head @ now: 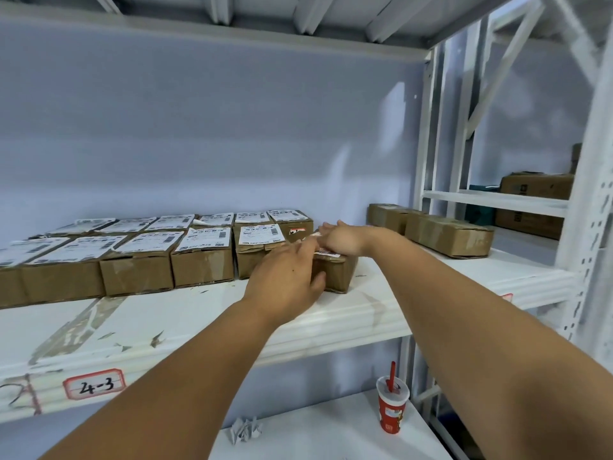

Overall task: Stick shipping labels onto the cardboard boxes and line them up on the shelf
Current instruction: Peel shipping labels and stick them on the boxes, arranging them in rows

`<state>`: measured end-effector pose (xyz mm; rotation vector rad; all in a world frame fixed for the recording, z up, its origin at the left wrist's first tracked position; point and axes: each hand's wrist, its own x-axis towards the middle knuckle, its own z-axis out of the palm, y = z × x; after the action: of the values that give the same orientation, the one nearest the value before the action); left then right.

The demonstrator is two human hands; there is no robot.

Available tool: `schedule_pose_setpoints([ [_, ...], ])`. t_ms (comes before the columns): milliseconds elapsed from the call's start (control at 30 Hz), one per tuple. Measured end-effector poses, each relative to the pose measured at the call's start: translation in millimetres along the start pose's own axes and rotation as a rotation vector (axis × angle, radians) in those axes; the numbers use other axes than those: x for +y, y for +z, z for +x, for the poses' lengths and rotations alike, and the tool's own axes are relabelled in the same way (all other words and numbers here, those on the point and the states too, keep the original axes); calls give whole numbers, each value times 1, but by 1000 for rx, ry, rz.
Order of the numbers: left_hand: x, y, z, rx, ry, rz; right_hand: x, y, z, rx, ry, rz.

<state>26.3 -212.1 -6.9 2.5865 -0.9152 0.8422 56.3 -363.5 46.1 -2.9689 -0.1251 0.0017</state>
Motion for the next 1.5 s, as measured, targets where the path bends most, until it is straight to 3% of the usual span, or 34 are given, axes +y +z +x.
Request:
schedule_pose_setpoints([
  [367,-6,8,3,-4,-31,-61,7,13,-35,117,-108,205],
  [567,-9,9,2,-2,-11,-42,10,24,-25,228,59,248],
  [767,-10,7,2,18,42,-33,26,34,-15,328,126,552],
  [933,-10,8,1,30,26,-120,34,47,-14,568,282,647],
  [1100,-11,10,2,76,-5,-48,36,44,-21,731,241,913],
  [1367,-8,8,0,60,74,-145,31,46,-21,568,96,1035],
  [1500,-8,8,1,4,83,-100,33,48,-18,607,116,1019],
])
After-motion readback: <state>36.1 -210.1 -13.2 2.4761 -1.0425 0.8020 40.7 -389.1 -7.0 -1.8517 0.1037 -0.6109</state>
